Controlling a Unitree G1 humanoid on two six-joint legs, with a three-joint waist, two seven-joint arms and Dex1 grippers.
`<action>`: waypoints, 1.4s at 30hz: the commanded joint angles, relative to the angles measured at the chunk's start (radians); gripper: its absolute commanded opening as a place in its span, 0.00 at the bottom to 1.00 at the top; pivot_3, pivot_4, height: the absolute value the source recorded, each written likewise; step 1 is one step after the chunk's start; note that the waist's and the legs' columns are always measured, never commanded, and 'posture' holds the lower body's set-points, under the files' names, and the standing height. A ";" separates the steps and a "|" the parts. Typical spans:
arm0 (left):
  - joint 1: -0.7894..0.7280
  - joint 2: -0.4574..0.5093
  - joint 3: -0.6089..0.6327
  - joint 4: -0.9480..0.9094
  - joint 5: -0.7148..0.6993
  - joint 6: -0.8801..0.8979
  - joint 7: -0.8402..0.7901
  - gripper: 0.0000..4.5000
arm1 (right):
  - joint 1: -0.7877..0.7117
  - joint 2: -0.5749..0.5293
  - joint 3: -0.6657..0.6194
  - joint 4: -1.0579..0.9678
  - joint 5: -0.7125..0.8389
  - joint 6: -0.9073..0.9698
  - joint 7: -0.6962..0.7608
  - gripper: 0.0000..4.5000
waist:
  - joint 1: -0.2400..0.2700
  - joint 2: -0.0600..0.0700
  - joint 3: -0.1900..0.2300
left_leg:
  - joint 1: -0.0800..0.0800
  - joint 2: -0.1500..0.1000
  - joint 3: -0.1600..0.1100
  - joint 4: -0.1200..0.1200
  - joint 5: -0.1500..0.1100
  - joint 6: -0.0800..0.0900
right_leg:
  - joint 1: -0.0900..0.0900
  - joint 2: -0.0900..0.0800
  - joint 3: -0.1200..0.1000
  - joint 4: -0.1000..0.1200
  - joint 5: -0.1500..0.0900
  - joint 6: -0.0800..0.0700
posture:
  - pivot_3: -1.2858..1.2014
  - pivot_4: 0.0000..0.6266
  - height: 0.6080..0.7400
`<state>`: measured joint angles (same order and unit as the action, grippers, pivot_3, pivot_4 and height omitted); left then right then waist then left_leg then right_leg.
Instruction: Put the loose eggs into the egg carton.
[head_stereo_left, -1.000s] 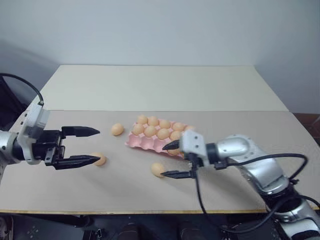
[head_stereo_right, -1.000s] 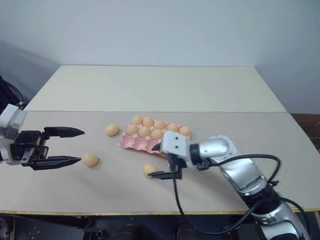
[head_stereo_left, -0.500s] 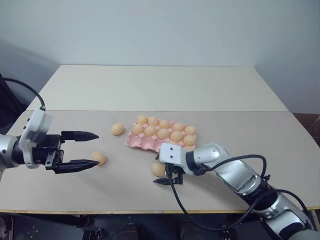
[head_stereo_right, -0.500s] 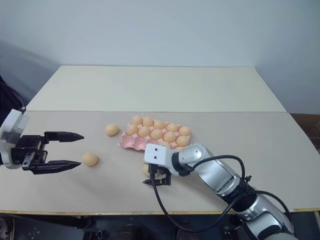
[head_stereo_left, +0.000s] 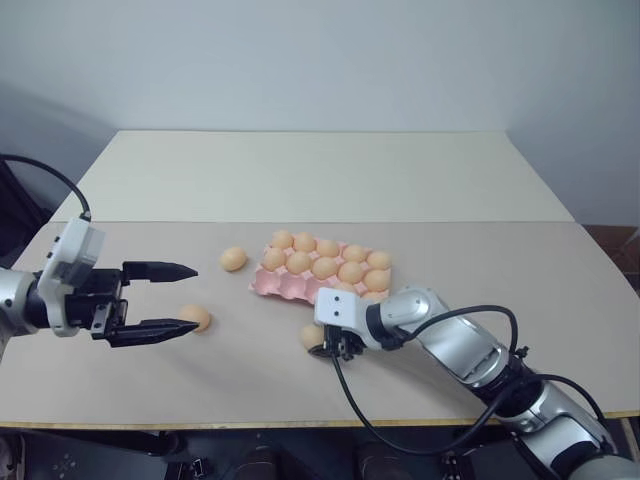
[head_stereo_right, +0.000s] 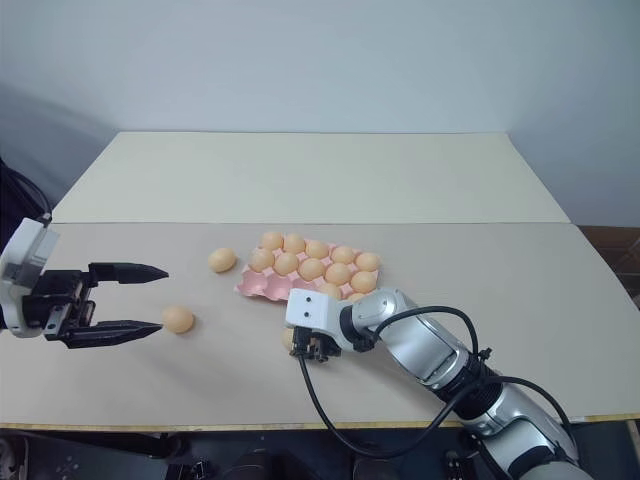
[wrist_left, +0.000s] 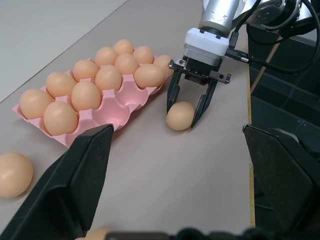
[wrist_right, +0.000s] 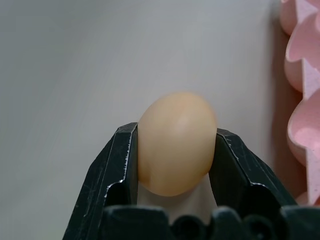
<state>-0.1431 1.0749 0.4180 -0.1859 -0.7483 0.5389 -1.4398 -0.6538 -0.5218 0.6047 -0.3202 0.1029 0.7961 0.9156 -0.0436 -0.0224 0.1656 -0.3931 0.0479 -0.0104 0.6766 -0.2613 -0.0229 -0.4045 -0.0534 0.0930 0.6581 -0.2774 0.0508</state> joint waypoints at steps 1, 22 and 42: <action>-0.011 0.018 0.035 -0.022 -0.007 -0.014 0.000 1.00 | -0.024 0.022 -0.083 -0.036 0.045 0.018 0.001 0.44 | 0.000 0.000 0.000 | 0.000 0.000 0.000 0.000 0.000 0.000 | 0.000 0.000 0.000 0.000 0.000 0.000 | 0.52 0.24 1.00; -0.044 0.020 0.027 -0.004 -0.007 -0.008 0.003 1.00 | -0.107 0.118 -0.175 0.152 -0.019 -0.056 -0.142 0.50 | -0.005 0.000 0.000 | 0.000 0.000 0.000 -0.001 0.000 0.000 | -0.001 0.000 0.000 0.000 0.000 0.000 | 0.52 0.24 1.00; -0.036 0.025 0.055 0.056 0.029 -0.019 0.026 1.00 | 0.124 -0.183 -0.629 -0.070 0.286 -0.045 0.080 1.00 | 0.001 0.000 0.000 | -0.001 0.000 0.000 -0.001 0.000 0.000 | 0.000 0.000 0.000 -0.001 0.000 0.000 | 0.52 0.24 1.00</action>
<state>-0.1815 1.0750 0.4295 -0.1454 -0.7269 0.5380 -1.4141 -0.5509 -0.6613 0.0760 -0.3456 0.3219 0.7691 0.9414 -0.0426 -0.0226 0.1657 -0.3934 0.0479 -0.0104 0.6759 -0.2613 -0.0228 -0.4043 -0.0535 0.0930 0.6571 -0.2775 0.0508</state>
